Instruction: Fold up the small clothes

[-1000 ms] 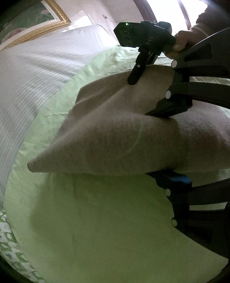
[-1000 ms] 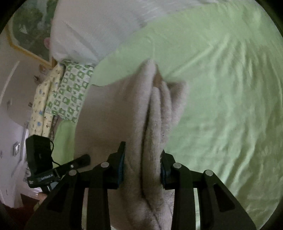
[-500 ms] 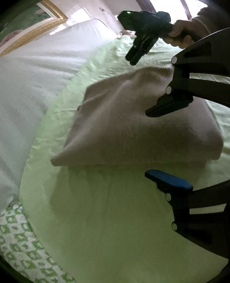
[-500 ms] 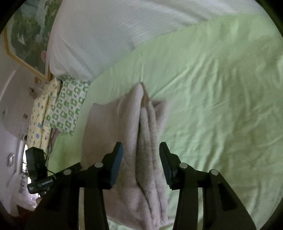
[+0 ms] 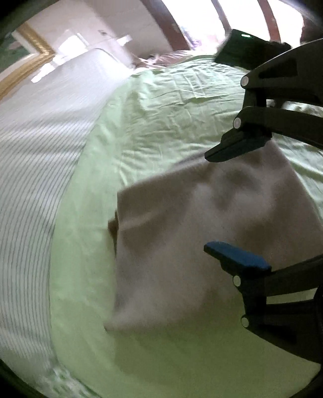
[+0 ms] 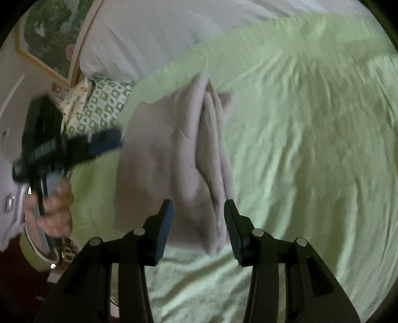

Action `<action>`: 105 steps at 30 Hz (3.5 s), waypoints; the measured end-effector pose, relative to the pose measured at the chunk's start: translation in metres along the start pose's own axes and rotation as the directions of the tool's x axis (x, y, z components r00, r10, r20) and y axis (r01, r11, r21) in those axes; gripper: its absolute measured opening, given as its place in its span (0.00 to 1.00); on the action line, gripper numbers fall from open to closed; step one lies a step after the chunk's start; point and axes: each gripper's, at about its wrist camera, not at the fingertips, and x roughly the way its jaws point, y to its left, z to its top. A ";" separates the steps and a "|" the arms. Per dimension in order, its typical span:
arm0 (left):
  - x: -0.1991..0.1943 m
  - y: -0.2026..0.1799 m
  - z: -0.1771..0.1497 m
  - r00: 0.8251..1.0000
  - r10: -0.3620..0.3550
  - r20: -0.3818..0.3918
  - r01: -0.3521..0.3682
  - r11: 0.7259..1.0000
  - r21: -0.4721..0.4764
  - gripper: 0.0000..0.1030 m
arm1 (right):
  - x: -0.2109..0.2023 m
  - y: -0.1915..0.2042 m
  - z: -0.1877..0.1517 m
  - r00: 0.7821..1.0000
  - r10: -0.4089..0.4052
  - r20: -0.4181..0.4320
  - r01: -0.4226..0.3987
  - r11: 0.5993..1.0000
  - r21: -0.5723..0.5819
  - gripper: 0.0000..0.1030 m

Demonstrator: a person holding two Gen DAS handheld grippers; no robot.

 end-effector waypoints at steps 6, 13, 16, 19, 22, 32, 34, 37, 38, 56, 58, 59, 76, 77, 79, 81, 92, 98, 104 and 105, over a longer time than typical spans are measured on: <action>0.056 -0.055 0.037 0.976 0.191 -0.101 -0.178 0.976 0.129 0.72 | 0.003 0.006 -0.012 1.000 0.004 0.001 -0.004 1.000 -0.014 0.42; 0.109 -0.061 0.038 0.909 0.387 -0.154 -0.346 0.907 0.238 0.14 | 0.009 0.002 -0.013 0.999 -0.032 -0.005 0.032 0.999 -0.020 0.06; 0.104 -0.061 0.044 0.928 0.350 -0.128 -0.318 0.923 0.218 0.08 | -0.011 -0.003 -0.011 0.998 0.002 0.055 -0.003 1.000 0.004 0.06; 0.109 -0.060 0.045 0.948 0.297 -0.114 -0.273 0.944 0.187 0.08 | -0.012 -0.013 -0.014 0.999 -0.021 0.040 0.021 1.000 0.015 0.06; 0.122 -0.059 0.040 0.960 0.270 -0.078 -0.253 0.950 0.181 0.08 | 0.009 -0.027 -0.024 0.998 -0.050 -0.024 0.051 0.998 0.044 0.06; 0.043 -0.046 0.029 0.993 0.111 0.028 -0.113 0.989 0.098 0.61 | -0.010 -0.015 -0.012 0.996 -0.084 0.008 0.084 0.996 0.028 0.16; 0.018 -0.037 0.019 0.993 0.110 0.051 -0.115 0.989 0.089 0.62 | -0.022 -0.010 -0.006 0.996 -0.074 0.049 0.073 0.997 0.024 0.16; -0.015 -0.010 -0.003 0.989 0.125 0.077 -0.126 0.992 0.014 0.64 | -0.031 0.005 0.005 0.994 -0.038 0.103 0.041 0.999 -0.024 0.16; -0.023 -0.001 -0.010 0.989 0.128 0.078 -0.127 0.992 -0.011 0.64 | -0.030 0.008 0.008 0.994 -0.028 0.101 0.032 0.999 -0.036 0.16; -0.011 0.083 -0.108 0.968 0.249 -0.041 -0.253 0.946 -0.203 0.67 | 0.061 0.019 0.049 0.994 -0.104 -0.030 0.101 0.989 -0.104 0.10; -0.008 0.084 -0.109 0.966 0.254 -0.045 -0.257 0.944 -0.205 0.67 | 0.064 0.012 0.051 0.995 -0.098 -0.031 0.095 0.992 -0.080 0.08; -0.008 0.084 -0.110 0.966 0.255 -0.043 -0.258 0.944 -0.206 0.67 | 0.064 0.009 0.052 0.995 -0.090 -0.031 0.088 0.994 -0.061 0.07; -0.061 0.048 -0.158 0.906 0.415 0.087 -0.391 0.897 -0.207 0.73 | 0.001 0.049 0.010 0.994 -0.096 0.047 0.102 0.985 -0.139 0.46; -0.062 0.046 -0.164 0.905 0.417 0.088 -0.393 0.896 -0.209 0.73 | -0.001 0.052 0.005 0.994 -0.100 0.048 0.106 0.984 -0.143 0.45; -0.065 0.043 -0.175 0.901 0.424 0.091 -0.398 0.891 -0.218 0.73 | -0.007 0.053 -0.006 0.993 -0.106 0.044 0.112 0.982 -0.153 0.46; -0.068 0.037 -0.185 0.898 0.432 0.089 -0.404 0.887 -0.223 0.73 | -0.011 0.054 -0.016 0.994 -0.097 0.044 0.103 0.981 -0.162 0.46; -0.093 0.026 -0.227 0.885 0.450 0.120 -0.414 0.878 -0.239 0.74 | -0.018 0.060 -0.064 0.995 -0.094 0.023 0.096 0.980 -0.172 0.50; -0.104 0.022 -0.230 0.862 0.466 0.201 -0.437 0.883 -0.173 0.75 | -0.022 0.076 -0.071 0.990 -0.125 0.059 0.135 0.970 -0.202 0.55; -0.106 0.026 -0.233 0.894 0.396 0.211 -0.376 0.918 -0.129 0.78 | -0.028 0.093 -0.083 0.973 -0.199 0.117 0.220 0.954 -0.205 0.60; -0.106 0.025 -0.234 0.894 0.393 0.216 -0.374 0.919 -0.124 0.78 | -0.029 0.095 -0.084 0.972 -0.201 0.125 0.223 0.955 -0.198 0.60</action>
